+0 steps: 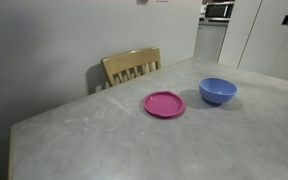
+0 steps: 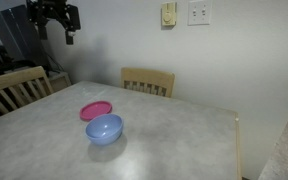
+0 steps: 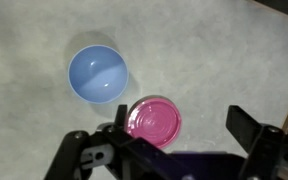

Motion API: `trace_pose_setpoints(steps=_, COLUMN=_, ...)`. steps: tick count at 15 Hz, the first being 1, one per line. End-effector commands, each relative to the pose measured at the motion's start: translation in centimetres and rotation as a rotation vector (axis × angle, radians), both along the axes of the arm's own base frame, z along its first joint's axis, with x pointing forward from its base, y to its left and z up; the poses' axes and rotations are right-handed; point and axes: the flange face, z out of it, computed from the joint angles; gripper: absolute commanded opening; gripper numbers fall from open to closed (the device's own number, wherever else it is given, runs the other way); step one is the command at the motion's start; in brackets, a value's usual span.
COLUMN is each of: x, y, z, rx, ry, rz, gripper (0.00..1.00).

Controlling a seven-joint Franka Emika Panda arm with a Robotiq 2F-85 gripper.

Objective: Take the plate and put it on the bowl

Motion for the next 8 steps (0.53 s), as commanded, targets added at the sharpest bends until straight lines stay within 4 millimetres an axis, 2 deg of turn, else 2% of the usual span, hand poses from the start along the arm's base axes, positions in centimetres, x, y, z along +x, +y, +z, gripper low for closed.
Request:
trace_pose_setpoints(steps=1, x=4.8, y=2.8, z=-2.2, rx=-0.038, ry=0.121, rz=0.143, gripper=1.00)
trace_pose_setpoints(steps=3, x=6.3, y=4.3, z=-3.8, rx=-0.064, ry=0.179, rz=0.226, gripper=1.00)
trace_pose_setpoints(steps=5, x=7.2, y=4.7, z=-5.5, rx=-0.077, ry=0.232, rz=0.320, gripper=1.00)
trace_pose_setpoints(steps=6, x=5.9, y=5.1, z=-4.7, rx=-0.076, ry=0.185, rz=0.249, gripper=1.00)
trace_pose_setpoints(steps=8, x=6.9, y=5.4, z=-6.0, rx=-0.082, ry=0.216, rz=0.293, gripper=1.00)
